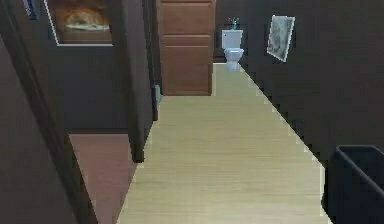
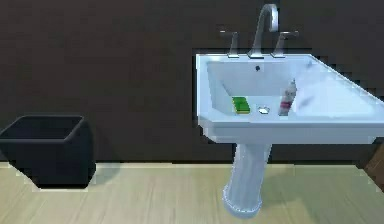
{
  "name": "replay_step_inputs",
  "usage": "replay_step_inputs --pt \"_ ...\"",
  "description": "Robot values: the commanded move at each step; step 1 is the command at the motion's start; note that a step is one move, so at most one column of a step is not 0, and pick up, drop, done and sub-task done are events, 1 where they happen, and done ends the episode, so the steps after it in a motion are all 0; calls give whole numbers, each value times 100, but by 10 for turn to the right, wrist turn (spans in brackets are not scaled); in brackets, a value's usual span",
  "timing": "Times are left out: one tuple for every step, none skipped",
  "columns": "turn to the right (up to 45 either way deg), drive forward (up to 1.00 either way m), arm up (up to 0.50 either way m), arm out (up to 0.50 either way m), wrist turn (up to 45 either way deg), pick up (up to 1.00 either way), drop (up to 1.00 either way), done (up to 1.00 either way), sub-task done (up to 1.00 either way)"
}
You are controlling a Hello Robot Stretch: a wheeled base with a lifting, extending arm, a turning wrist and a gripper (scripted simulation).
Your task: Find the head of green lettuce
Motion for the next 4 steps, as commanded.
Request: replay_step_inputs --pt "0 95 0 0 0 0 0 0 0" --pt "-210 0 0 0 0 0 0 0 0" --pt "0 5 0 0 0 0 0 0 0" --pt "-90 0 0 0 0 0 0 0 0"
